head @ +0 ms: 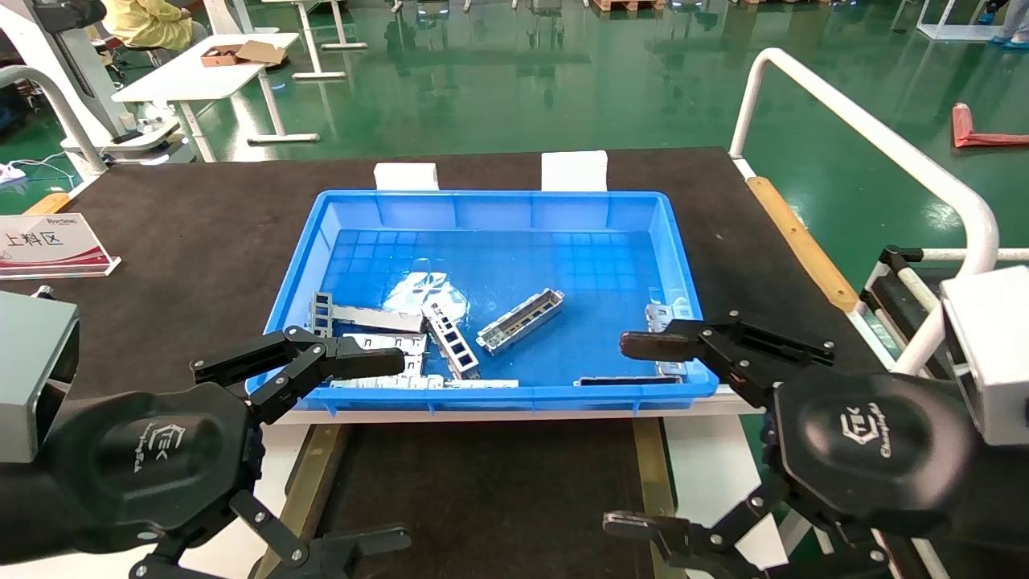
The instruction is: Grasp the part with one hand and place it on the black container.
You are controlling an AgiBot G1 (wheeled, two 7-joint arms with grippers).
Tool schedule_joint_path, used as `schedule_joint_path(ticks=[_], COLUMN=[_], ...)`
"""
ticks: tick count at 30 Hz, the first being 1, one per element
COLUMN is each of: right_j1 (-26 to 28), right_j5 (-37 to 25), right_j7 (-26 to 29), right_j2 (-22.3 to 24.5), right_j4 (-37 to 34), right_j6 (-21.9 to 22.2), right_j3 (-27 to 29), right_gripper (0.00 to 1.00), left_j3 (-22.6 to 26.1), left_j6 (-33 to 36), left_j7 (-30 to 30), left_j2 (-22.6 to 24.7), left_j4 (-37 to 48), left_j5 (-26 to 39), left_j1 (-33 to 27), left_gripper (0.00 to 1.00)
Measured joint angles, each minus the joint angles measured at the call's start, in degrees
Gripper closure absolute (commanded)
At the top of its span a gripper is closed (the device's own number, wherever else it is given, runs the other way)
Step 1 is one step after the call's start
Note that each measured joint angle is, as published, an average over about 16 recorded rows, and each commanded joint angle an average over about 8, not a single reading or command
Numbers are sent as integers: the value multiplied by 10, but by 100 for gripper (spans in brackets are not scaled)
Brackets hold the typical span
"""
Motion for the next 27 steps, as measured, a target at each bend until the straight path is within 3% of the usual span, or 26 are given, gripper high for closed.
schedule_joint_path(ticks=[27], right_j1=[0], right_j5=[0], right_j7=[0], right_j2=[0], right_j4=[0], right_j6=[0], right_j3=[0], right_gripper=[0], left_j3=[0], left_j6=[0], left_j7=[0], left_j2=[0], left_j4=[0], left_j5=[0], left_j1=[0], left_gripper=[0])
